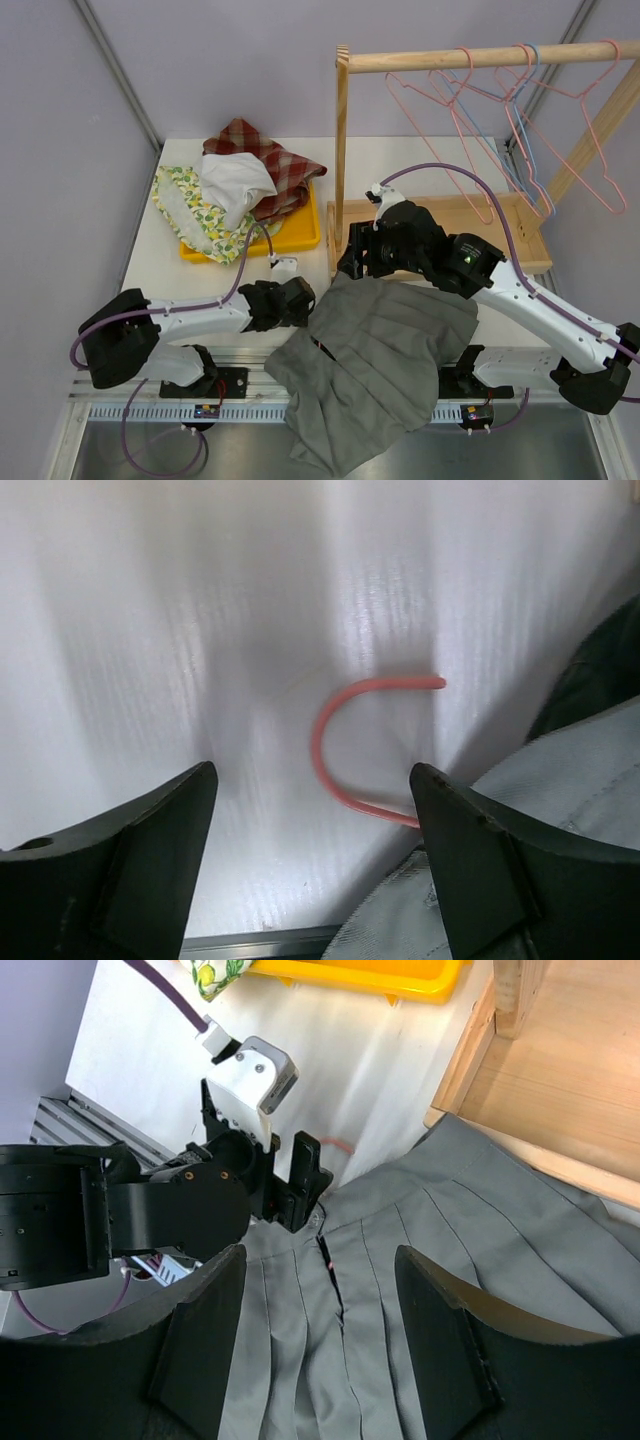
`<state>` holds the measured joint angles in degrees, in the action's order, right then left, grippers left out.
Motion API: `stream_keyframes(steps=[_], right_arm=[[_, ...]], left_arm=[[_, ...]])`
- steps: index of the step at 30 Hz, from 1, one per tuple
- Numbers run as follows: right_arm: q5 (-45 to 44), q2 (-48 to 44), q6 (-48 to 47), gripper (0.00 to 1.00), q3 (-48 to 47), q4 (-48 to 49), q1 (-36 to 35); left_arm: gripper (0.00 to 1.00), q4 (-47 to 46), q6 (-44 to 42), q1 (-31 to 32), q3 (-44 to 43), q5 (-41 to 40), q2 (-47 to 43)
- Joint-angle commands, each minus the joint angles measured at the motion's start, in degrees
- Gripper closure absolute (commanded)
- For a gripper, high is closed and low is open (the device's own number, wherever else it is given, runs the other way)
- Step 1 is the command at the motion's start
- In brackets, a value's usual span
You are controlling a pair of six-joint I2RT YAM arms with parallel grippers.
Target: Remove the skirt from the hanger
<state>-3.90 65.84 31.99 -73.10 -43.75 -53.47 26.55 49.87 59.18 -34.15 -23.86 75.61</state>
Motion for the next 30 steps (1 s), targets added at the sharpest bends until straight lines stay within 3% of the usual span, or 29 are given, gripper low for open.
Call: stream_keyframes(steps=[1, 6, 17, 25, 30], right_arm=[[0.12, 0.51, 0.27, 0.32, -0.2, 3.75, -0.4], [0.47, -0.01, 0.18, 0.32, 0.15, 3.93, -0.4], [-1.28, -4.5, -0.26, 0.31, 3.75, 3.49, -0.4], [-2.25, -5.55, -0.96, 0.31, 4.81, 3.75, -0.32], [-1.64, -5.55, -0.7, 0.31, 5.34, 4.2, -0.32]], left_arm=[[0.2, 6.5, 5.41, -0.29, 0.41, 0.83, 3.65], [0.3, 1.51, 4.19, -2.92, 1.36, 3.46, 10.59], [0.71, -6.59, 4.97, -3.54, 4.35, 9.53, 16.4], [0.82, -10.45, 9.02, 0.5, 6.82, 12.08, 20.97], [0.96, -12.13, 10.25, 2.78, 6.91, 12.96, 23.52]])
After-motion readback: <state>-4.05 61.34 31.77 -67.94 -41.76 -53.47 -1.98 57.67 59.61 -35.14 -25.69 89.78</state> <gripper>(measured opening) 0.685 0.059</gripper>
